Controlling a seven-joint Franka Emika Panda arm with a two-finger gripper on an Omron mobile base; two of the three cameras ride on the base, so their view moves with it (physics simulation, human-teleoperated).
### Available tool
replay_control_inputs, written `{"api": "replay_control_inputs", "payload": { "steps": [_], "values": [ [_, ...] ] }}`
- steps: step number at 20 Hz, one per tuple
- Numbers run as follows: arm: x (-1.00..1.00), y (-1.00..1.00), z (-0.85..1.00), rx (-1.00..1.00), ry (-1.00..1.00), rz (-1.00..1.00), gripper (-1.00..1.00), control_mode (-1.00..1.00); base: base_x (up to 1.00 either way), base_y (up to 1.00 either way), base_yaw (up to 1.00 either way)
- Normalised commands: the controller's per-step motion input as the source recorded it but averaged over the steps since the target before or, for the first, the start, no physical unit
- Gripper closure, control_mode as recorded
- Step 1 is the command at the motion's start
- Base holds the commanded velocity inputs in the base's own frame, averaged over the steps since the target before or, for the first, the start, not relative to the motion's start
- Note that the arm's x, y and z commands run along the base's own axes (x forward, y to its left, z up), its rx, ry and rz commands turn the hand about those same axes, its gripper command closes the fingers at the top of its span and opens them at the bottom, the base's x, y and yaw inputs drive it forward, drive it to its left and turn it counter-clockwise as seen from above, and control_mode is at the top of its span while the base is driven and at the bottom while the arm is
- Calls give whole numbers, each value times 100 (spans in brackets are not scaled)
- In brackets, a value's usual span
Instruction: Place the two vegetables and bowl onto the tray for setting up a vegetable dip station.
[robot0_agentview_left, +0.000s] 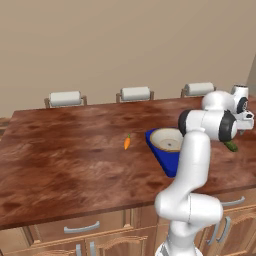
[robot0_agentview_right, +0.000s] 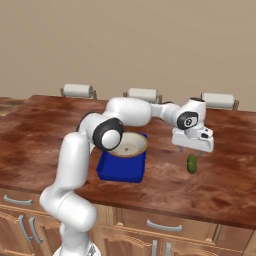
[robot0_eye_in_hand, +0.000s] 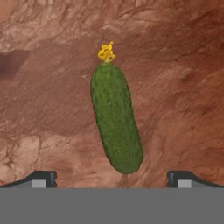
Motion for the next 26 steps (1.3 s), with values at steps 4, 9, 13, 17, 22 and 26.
{"api": "replay_control_inputs", "payload": {
  "steps": [4,9,13,17,22,26],
  "values": [
    [14,-5,-12,3,4,0,-100,-100,0,0,0],
    [13,1,-10,0,8,0,-100,-100,0,0,0],
    [1,0,-17,0,7,0,-100,-100,0,0,0],
    [0,-7,-11,0,1,0,-100,-100,0,0,0],
    [8,-2,-11,0,17,0,-100,-100,0,0,0],
    [4,-1,-12,0,17,0,-100,-100,0,0,0]
  ]
}}
